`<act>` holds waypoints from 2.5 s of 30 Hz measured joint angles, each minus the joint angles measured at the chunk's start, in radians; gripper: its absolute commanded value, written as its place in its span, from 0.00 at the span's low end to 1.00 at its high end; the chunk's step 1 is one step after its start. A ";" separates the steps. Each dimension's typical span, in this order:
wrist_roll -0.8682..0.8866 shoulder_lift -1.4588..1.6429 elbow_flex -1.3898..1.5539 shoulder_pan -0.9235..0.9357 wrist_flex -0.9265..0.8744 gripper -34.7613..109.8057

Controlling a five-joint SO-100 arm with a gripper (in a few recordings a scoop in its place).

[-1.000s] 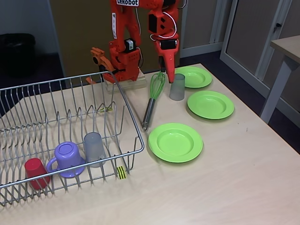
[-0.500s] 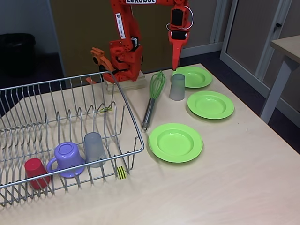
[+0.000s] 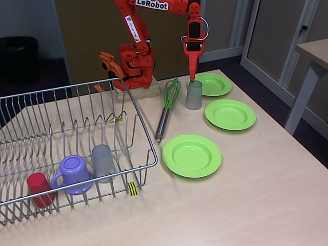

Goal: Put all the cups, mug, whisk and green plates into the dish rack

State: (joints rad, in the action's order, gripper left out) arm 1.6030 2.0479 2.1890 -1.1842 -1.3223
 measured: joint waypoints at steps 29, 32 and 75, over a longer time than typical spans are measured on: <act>0.075 -0.112 0.285 -0.064 0.520 0.53; 0.057 -0.112 0.304 -0.046 0.523 0.48; -1.164 -0.156 -0.601 0.807 -0.308 0.34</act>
State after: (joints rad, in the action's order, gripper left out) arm 0.4387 1.8914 1.5877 -0.3774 -1.6306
